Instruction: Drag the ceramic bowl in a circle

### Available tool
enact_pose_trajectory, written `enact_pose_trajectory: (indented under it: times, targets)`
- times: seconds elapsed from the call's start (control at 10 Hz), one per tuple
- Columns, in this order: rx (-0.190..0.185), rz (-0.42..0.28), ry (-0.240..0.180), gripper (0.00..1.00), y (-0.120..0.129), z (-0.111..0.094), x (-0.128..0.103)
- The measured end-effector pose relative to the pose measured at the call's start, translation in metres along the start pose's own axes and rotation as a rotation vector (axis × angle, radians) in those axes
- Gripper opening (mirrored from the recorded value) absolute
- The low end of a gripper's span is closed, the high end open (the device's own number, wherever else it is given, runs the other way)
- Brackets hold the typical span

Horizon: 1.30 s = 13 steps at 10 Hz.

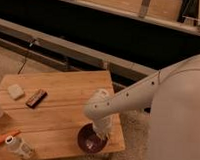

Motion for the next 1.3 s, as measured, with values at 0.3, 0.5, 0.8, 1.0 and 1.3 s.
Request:
enact_pose_trajectory:
  times: [0.3,0.5,0.8,1.0,1.3]
  targets:
    - [-0.01,0.08,-0.032,0.17,-0.02,-0.007,-0.035]
    - [-0.005,0.153,-0.071,0.17,-0.038,-0.026,-0.087]
    - [0.015,0.185,-0.088,0.17,-0.042,-0.038,-0.129]
    - [0.024,0.185,-0.1,0.17,-0.032,-0.048,-0.154]
    - [0.044,0.163,-0.127,0.17,0.0,-0.069,-0.198]
